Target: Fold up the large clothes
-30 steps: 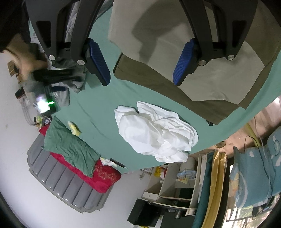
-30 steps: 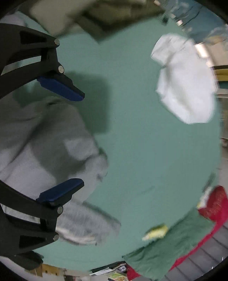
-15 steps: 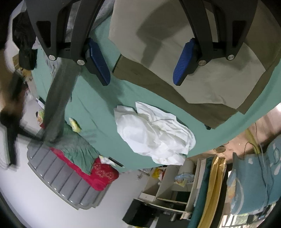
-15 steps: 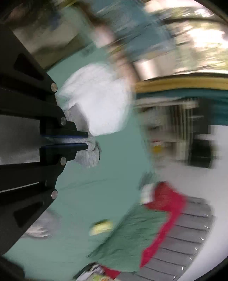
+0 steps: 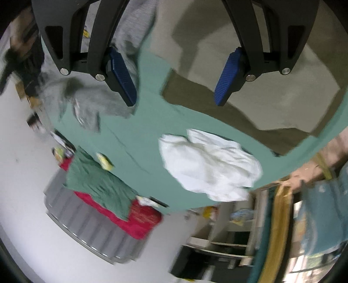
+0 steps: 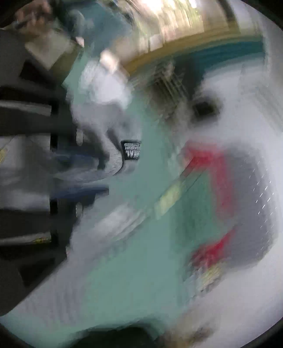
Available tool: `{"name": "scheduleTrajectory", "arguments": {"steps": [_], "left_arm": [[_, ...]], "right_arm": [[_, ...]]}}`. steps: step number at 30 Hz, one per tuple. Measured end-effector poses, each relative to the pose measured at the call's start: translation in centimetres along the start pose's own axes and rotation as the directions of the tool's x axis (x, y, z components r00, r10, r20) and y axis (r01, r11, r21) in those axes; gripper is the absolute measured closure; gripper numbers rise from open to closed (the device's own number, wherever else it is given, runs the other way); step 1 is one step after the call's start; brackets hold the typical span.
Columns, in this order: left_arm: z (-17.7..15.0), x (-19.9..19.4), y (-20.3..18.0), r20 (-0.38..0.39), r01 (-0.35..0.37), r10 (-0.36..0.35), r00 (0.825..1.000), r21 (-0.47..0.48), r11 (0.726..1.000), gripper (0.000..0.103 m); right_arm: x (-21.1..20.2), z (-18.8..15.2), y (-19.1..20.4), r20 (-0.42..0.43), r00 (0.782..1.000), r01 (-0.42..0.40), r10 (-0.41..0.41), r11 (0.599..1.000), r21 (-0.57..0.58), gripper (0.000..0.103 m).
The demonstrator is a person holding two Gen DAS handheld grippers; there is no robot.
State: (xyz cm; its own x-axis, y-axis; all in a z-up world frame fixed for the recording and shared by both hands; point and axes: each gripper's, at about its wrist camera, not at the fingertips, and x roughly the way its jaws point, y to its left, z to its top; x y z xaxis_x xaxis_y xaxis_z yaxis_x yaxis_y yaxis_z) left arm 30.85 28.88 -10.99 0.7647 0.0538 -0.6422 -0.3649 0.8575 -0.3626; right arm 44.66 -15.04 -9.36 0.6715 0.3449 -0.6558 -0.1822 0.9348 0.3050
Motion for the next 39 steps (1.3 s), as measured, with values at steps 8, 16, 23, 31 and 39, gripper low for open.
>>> {"name": "scheduleTrajectory", "arguments": {"steps": [8,16,23,31,39], "left_arm": [[-5.3,5.5,-8.2,-0.165,0.141,-0.117,0.979,0.143,0.98,0.026],[-7.7,9.0,-10.0,-0.269,0.12,-0.081,0.96,0.135,0.984,0.026],[-9.0,11.0,-9.9,-0.328,0.07,-0.013,0.944,0.162,0.984,0.026],[-10.5,11.9,-10.3,-0.322,0.014,0.061,0.945,0.226,0.974,0.026],[-7.6,8.4,-10.4,-0.216,0.042,-0.001,0.976,0.186,0.982,0.026]], "right_arm": [[0.2,-6.4,-7.8,-0.093,0.985,0.149,-0.146,0.988,0.026,0.032],[11.5,-5.0,6.8,-0.194,0.956,0.067,-0.221,0.807,-0.587,0.017],[7.8,-1.9,2.0,-0.079,0.989,0.089,-0.123,0.936,-0.342,0.08],[0.6,-3.1,-16.3,-0.097,0.981,0.186,-0.167,0.951,0.248,0.08],[-1.1,-6.7,-20.5,-0.139,0.967,0.244,-0.215,0.937,0.249,0.062]]}}
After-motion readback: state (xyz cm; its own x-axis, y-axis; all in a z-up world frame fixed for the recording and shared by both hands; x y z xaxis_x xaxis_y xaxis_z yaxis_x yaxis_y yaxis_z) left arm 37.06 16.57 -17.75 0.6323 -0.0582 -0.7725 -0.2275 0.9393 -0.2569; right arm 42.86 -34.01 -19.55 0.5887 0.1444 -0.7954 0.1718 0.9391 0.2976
